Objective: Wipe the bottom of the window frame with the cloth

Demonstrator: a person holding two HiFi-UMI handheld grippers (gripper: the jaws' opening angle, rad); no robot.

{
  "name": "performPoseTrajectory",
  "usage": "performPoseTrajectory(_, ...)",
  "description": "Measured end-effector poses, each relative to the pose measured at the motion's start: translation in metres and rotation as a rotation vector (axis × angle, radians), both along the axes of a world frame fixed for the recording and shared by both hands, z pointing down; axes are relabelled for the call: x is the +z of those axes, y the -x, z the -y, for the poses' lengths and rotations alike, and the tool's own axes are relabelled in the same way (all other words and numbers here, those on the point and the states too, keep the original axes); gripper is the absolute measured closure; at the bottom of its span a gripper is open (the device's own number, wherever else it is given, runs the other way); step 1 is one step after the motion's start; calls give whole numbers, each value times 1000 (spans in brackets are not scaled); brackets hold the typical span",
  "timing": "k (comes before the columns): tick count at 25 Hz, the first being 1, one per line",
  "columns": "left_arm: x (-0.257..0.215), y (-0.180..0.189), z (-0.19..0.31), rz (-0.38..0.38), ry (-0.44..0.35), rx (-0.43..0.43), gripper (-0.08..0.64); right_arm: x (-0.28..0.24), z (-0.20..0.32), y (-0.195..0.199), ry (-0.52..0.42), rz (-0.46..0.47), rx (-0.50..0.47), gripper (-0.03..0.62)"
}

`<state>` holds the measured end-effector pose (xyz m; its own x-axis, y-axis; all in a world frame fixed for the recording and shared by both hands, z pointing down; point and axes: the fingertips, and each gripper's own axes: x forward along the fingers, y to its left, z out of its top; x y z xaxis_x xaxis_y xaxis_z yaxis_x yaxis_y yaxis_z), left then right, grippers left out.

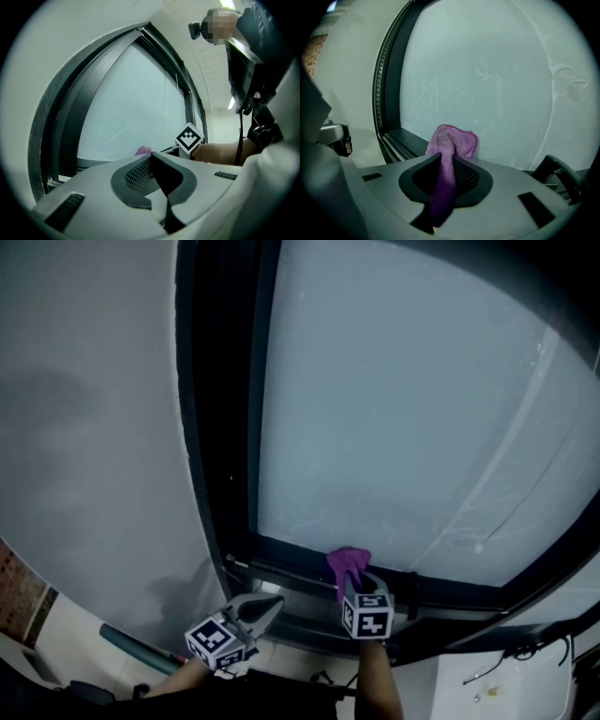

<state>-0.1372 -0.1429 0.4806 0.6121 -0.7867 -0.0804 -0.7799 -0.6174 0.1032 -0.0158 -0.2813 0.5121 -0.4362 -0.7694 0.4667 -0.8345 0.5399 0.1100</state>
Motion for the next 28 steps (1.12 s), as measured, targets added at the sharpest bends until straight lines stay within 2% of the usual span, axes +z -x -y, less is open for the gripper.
performPoseTrajectory(23,9,-41,18,-1,26,155,558,0,-1,-63,-11,27,165,518)
performPoseTrajectory(28,13,-46,22,-5,38,188,558,0,-2,-68,-19,63,206,518)
